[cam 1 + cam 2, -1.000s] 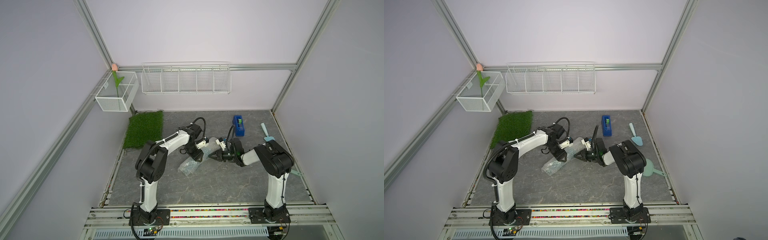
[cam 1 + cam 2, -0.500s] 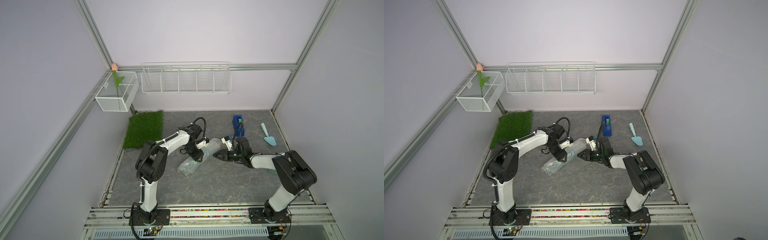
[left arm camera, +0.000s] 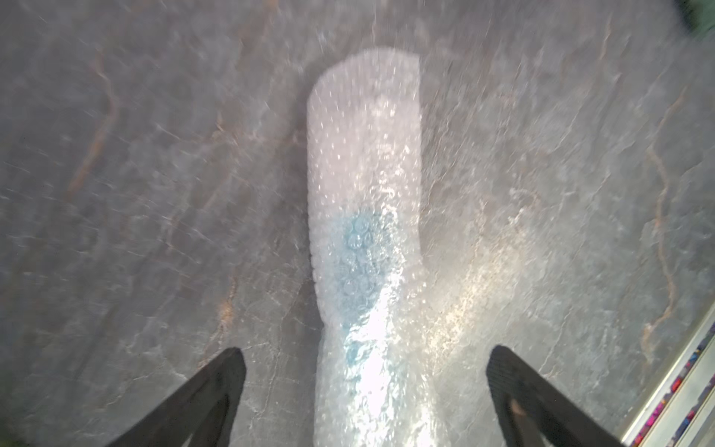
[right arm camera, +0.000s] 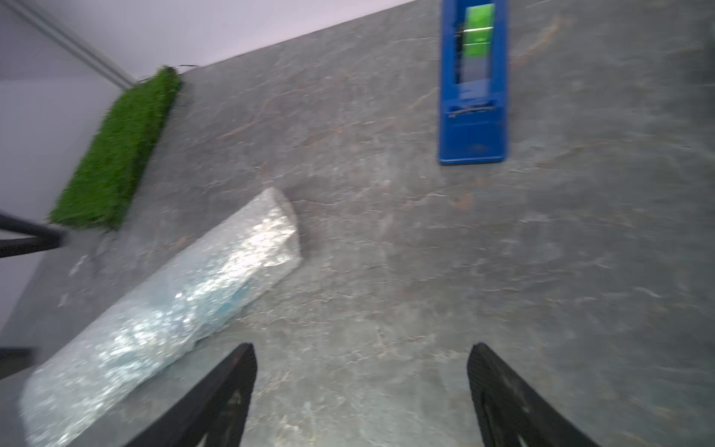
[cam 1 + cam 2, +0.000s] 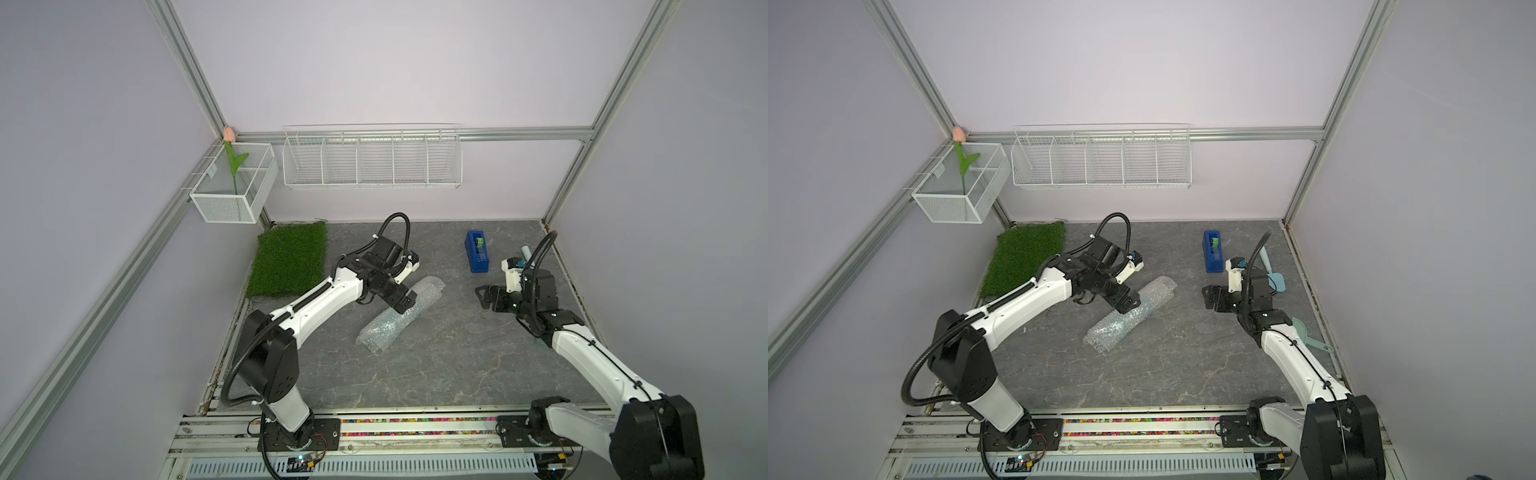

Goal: Wrap wine bottles in bubble wrap
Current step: Reset both arms

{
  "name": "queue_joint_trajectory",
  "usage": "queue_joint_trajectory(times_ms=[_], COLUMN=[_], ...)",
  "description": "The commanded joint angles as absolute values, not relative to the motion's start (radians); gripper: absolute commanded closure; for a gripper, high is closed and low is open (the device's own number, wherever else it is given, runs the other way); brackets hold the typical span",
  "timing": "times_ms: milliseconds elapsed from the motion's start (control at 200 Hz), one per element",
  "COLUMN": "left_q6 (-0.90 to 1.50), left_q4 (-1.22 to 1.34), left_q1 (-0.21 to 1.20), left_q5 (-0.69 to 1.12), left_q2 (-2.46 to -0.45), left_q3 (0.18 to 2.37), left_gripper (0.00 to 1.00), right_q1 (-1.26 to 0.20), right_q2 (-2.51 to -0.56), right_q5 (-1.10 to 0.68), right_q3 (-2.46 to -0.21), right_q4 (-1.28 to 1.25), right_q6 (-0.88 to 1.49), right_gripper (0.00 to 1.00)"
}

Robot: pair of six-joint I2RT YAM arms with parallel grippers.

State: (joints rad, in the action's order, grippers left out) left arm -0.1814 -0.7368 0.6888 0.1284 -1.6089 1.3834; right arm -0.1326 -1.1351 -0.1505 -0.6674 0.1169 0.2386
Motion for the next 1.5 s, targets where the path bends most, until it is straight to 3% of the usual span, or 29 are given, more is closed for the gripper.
queue_joint_trajectory(times_ms=[0,100,340,685,805,900,975,1010,1075,1170,1495], left_q6=[-0.089,-0.027,0.004,0.011,-0.009,0.064,0.051,0.052,0.087,0.067,0.074], left_q4=[-0.586,-0.327,0.322,0.911,0.988,0.842,1.085,1.026,0.854,0.962,0.935], left_q1=[0.689,0.639,0.350,0.197,0.176,0.131,0.090,0.087,0.080,0.072,0.072], left_q5=[-0.095,-0.397,-0.633,-0.636,-0.572,-0.479,-0.411,-0.396,-0.390,-0.394,-0.393], left_q2=[-1.458,-1.283,-1.067,-1.404,-1.520,-1.470,-1.571,-1.553,-1.498,-1.559,-1.550], left_q3=[1.315,1.104,0.536,0.337,0.361,0.371,0.319,0.326,0.370,0.371,0.375], left_gripper=[0.01,0.01,0.01,0.01,0.01,0.01,0.01,0.01,0.01,0.01,0.01], right_q1=[-0.083,-0.023,0.011,0.014,0.015,0.014,0.015,0.012,0.012,0.002,0.002], right_q2=[-1.137,-1.157,-1.296,-1.535,-1.529,-1.545,-1.536,-1.543,-1.538,-1.539,-1.546], right_q5=[0.042,0.120,0.142,0.029,0.038,0.058,0.064,0.067,0.067,0.085,0.083], right_q3=[-0.616,-0.510,-0.365,-0.340,-0.333,-0.362,-0.375,-0.372,-0.374,-0.372,-0.382], right_q4=[0.032,-0.204,-0.641,-0.970,-0.966,-0.939,-0.896,-0.913,-0.903,-0.909,-0.896], right_q6=[0.162,0.151,0.054,-0.032,-0.026,-0.023,-0.022,-0.024,-0.023,-0.030,-0.029], right_gripper=[0.12,0.11,0.11,0.11,0.12,0.11,0.12,0.12,0.12,0.12,0.12])
